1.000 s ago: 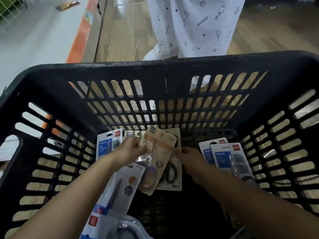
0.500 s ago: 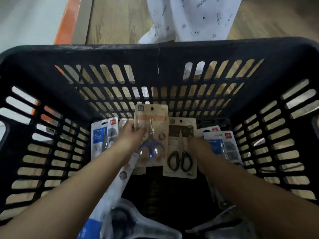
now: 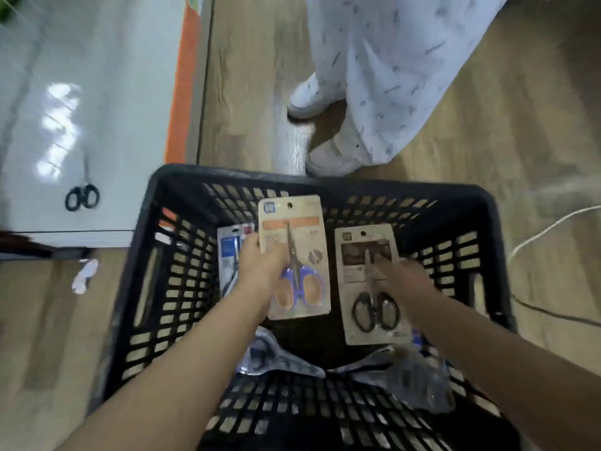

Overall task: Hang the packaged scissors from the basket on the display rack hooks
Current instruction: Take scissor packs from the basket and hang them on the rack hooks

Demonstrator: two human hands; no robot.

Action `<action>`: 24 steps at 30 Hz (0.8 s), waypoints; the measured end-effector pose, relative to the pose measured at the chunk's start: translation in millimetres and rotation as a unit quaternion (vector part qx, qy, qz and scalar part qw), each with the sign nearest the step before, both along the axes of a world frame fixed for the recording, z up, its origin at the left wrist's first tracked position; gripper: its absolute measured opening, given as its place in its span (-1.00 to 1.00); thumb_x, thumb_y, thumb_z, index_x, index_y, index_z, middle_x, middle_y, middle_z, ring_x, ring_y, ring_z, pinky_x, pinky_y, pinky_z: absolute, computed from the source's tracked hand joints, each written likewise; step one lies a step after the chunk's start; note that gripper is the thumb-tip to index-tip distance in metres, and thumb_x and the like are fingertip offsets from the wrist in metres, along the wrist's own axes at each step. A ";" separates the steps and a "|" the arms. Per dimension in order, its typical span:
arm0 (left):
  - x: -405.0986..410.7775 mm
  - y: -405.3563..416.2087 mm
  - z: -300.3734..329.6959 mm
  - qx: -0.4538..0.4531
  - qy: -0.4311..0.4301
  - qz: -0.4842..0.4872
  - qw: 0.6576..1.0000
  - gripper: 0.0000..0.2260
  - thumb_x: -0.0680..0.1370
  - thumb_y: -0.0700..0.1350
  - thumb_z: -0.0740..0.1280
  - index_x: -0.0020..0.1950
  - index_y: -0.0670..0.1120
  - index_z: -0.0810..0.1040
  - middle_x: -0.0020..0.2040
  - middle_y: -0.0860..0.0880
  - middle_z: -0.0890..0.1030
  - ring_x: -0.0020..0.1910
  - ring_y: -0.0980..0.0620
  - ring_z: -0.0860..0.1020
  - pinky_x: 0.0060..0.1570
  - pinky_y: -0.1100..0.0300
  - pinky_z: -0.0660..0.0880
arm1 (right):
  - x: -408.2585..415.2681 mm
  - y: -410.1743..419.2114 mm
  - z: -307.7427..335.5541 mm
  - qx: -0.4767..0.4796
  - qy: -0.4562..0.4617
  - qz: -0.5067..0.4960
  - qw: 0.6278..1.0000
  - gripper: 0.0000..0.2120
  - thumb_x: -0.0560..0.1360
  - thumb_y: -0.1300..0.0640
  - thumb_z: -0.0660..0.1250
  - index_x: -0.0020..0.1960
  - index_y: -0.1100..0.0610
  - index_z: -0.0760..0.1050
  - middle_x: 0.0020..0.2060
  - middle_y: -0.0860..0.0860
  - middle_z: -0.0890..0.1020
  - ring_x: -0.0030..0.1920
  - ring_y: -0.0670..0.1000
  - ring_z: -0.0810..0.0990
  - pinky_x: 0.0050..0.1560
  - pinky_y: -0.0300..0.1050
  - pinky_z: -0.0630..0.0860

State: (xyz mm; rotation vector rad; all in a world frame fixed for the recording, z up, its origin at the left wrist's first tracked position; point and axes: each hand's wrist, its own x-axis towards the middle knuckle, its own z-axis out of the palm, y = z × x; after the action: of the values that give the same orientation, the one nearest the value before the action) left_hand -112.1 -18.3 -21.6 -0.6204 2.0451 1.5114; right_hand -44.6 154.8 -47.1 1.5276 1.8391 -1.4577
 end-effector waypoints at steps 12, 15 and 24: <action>6.8 -98.2 347.4 -0.030 0.053 0.118 0.991 -0.91 0.52 -0.20 0.35 -0.13 -0.15 0.45 -0.23 -0.11 0.55 -0.34 0.02 0.48 -0.38 0.24 0.44 | -69.2 -52.8 366.9 -0.027 0.147 0.157 0.976 -0.72 0.52 0.06 0.32 0.09 0.25 0.46 -0.08 0.10 0.56 -0.01 0.10 0.53 0.11 -0.01 0.46; 15.9 -129.7 453.7 -0.057 0.116 0.164 0.978 -0.84 0.47 -0.10 0.39 -0.15 -0.14 0.46 -0.27 -0.08 0.55 -0.32 0.03 0.50 -0.29 0.16 0.47 | -82.7 -93.1 474.8 -0.049 0.213 0.214 0.952 -0.75 0.51 -0.01 0.33 0.04 0.18 0.51 0.00 0.14 0.60 0.01 0.14 0.56 0.10 -0.02 0.47; 151.2 -228.6 642.2 -0.065 0.268 0.360 0.891 -0.63 0.39 -0.01 0.43 -0.01 -0.26 0.47 -0.15 -0.12 0.56 -0.19 -0.01 0.49 -0.22 0.13 0.46 | -14.3 -236.7 684.6 -0.131 0.376 0.423 0.814 -0.88 0.56 0.13 0.28 -0.13 0.13 0.51 -0.18 0.06 0.62 -0.10 0.08 0.60 -0.03 -0.10 0.47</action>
State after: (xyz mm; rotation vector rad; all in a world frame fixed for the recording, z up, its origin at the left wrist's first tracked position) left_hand 39.1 -246.9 620.6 -1.2285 2.4930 2.1569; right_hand -58.9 -82.0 637.5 -0.1443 2.1200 -1.7859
